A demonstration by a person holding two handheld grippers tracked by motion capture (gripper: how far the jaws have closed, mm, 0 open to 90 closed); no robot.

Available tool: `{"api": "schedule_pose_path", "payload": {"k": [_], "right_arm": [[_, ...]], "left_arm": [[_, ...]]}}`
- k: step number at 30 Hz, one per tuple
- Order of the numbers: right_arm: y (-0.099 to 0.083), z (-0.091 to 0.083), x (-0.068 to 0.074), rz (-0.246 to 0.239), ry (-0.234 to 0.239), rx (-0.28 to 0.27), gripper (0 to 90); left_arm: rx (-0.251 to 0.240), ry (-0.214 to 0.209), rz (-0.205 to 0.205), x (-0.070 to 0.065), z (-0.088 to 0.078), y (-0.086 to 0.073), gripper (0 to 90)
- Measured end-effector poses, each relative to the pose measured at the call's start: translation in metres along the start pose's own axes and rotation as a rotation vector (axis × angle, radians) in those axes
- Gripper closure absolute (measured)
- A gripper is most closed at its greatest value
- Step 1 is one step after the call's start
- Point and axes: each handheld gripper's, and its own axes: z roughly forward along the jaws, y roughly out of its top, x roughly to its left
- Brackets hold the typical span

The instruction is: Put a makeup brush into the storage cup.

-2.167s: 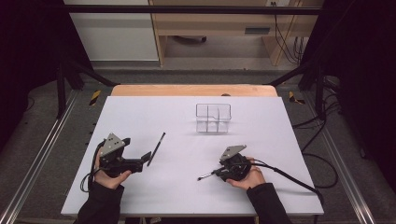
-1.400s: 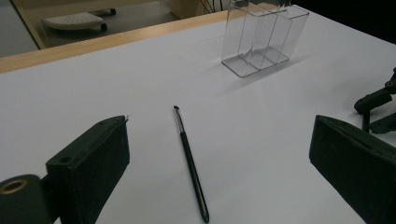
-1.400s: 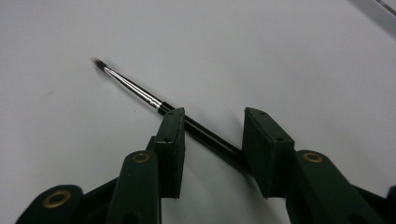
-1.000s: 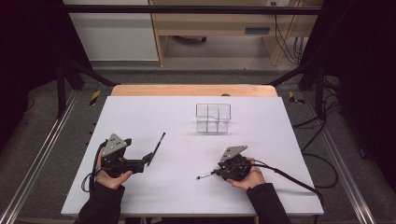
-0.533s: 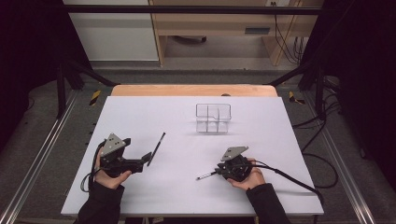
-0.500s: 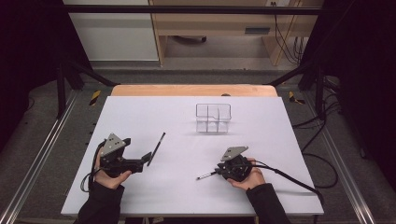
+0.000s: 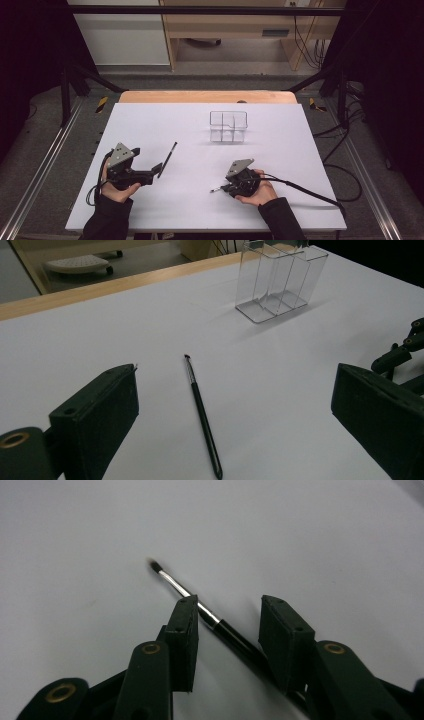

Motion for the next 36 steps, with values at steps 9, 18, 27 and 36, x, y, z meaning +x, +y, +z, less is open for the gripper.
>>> {"api": "schedule_pose_path", "payload": {"k": [9,18,27,36], "right_arm": [[0.001,-0.001,-0.002,0.044,0.012,0.009,72.2],[0.004,-0.006,-0.007,0.077,-0.051,-0.002,85.6],[0.000,-0.002,-0.010,0.073,-0.082,0.015,69.9],[-0.009,-0.010,-0.019,0.143,-0.054,0.023,75.4]], "left_arm": [[-0.001,-0.001,0.003,0.000,0.000,0.000,4.3],[0.004,-0.001,0.004,0.000,0.000,0.000,4.3],[0.001,-0.004,0.002,0.000,0.000,0.000,4.3],[0.000,-0.004,0.003,0.000,0.000,0.000,4.3]]}}
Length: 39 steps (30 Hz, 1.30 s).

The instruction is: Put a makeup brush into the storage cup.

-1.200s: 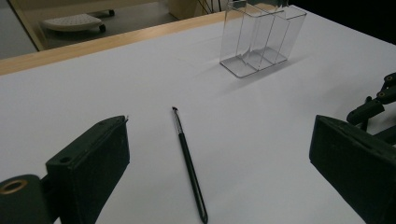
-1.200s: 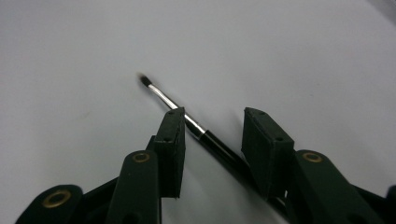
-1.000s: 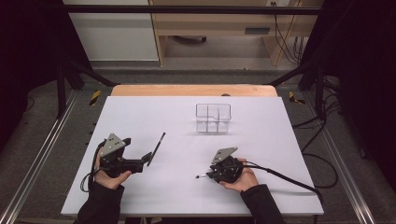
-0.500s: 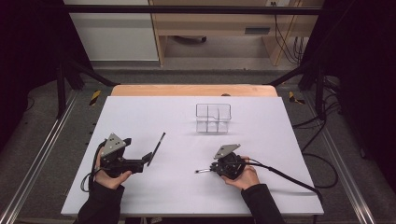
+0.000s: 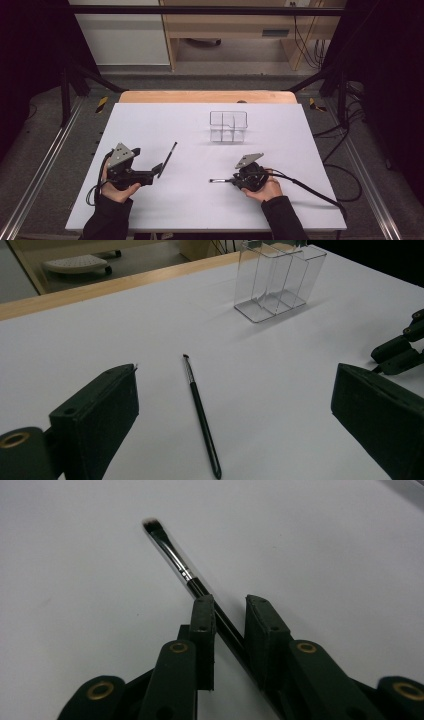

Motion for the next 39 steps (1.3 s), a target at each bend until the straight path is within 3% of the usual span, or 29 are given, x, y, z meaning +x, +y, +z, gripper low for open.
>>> {"api": "schedule_pose_path", "payload": {"k": [6,20,25,34,39], "right_arm": [[-0.001,-0.004,0.004,0.003,0.011,0.013,80.0],[-0.004,-0.003,0.009,-0.009,-0.003,0.009,81.3],[-0.005,-0.005,0.011,-0.001,-0.027,0.017,83.4],[-0.006,-0.008,0.015,0.062,-0.080,0.039,83.9],[-0.006,-0.008,0.015,0.055,-0.085,0.034,83.2]], "left_arm": [[-0.002,-0.001,0.000,0.000,0.000,0.000,4.3],[0.002,-0.004,0.006,-0.001,0.000,0.000,4.3],[0.001,-0.003,0.003,-0.001,0.000,0.000,4.3],[0.002,-0.002,0.005,-0.001,0.000,0.000,4.3],[0.005,-0.003,0.007,-0.001,0.001,0.000,4.3]]}}
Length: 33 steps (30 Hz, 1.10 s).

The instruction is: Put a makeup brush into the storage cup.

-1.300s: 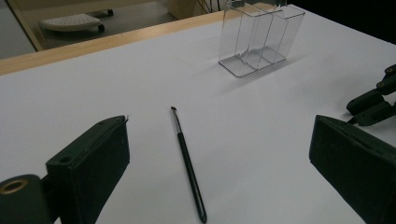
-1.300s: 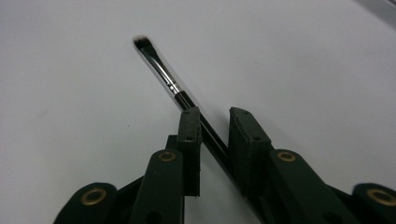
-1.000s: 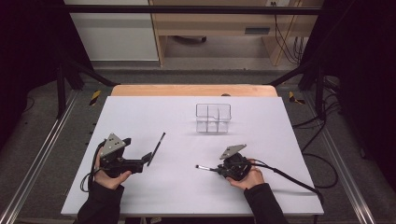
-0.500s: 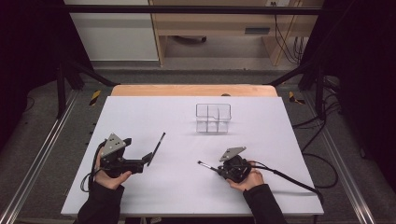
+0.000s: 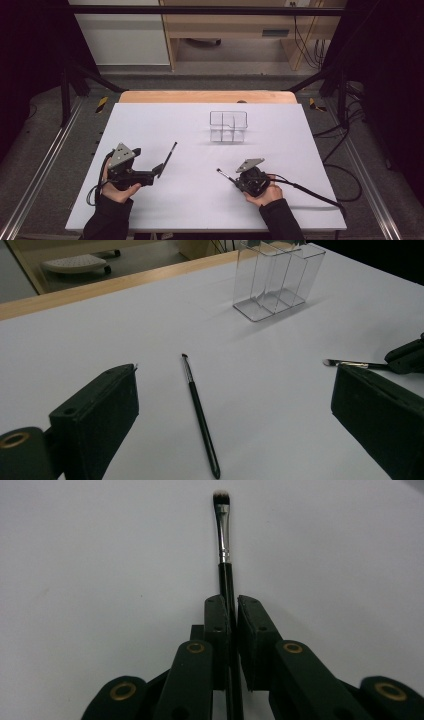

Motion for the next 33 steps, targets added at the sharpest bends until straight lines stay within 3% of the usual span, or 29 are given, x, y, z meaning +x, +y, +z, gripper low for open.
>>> {"api": "schedule_pose_path", "payload": {"k": [5,16,23,33], "right_arm": [[0.001,-0.001,-0.002,-0.008,-0.007,-0.001,75.6],[0.019,-0.023,-0.011,0.002,0.011,-0.016,56.4],[0.042,-0.028,-0.014,-0.033,0.028,0.057,48.1],[0.061,-0.019,-0.013,-0.047,0.041,0.180,47.6]], "left_arm": [[-0.001,-0.001,-0.002,0.001,0.000,0.000,4.3],[0.004,0.000,-0.010,0.004,0.000,-0.001,4.2],[0.001,0.004,-0.014,0.005,-0.001,-0.001,4.2],[0.006,0.004,-0.011,0.005,0.000,-0.001,4.1]]}}
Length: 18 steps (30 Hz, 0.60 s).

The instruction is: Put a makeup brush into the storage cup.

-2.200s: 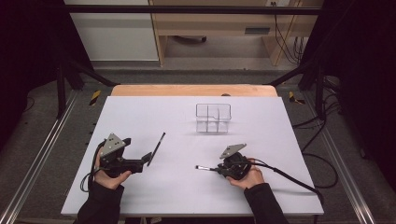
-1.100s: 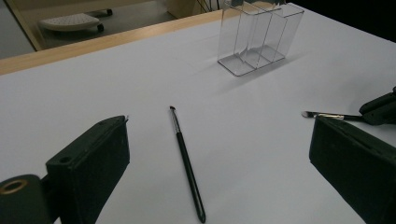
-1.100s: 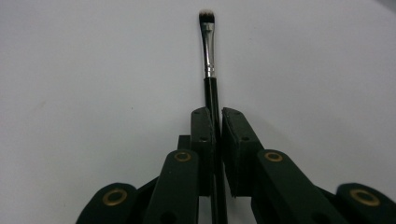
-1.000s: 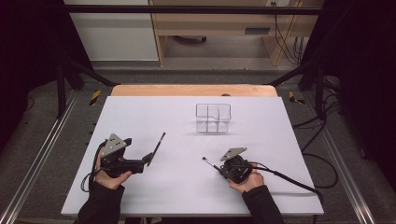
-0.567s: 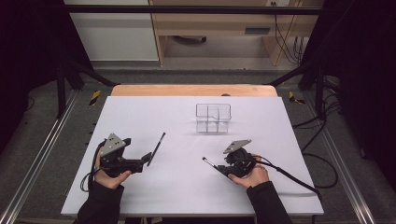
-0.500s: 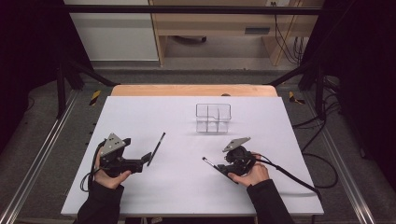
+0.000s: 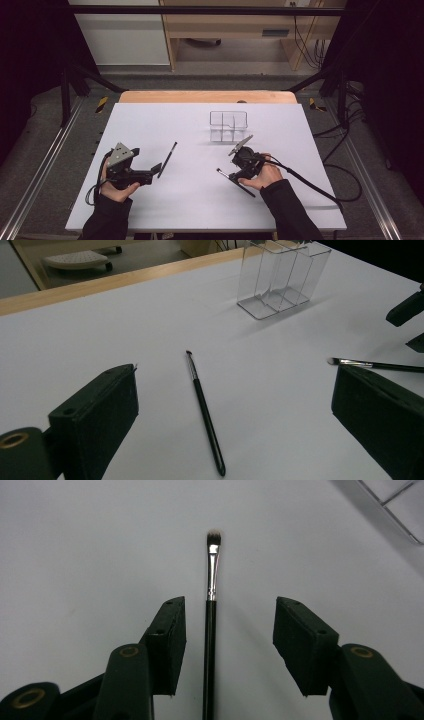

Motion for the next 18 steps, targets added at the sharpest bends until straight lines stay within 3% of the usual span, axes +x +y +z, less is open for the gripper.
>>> {"api": "schedule_pose_path", "payload": {"k": [9,18], "right_arm": [[0.002,0.017,0.002,-0.001,0.026,0.100,52.4],[0.003,0.027,0.002,-0.012,0.027,0.141,60.1]], "left_arm": [[0.006,-0.001,0.002,-0.001,0.001,0.000,4.1],[0.012,-0.002,0.004,-0.001,0.002,-0.001,4.1]]}}
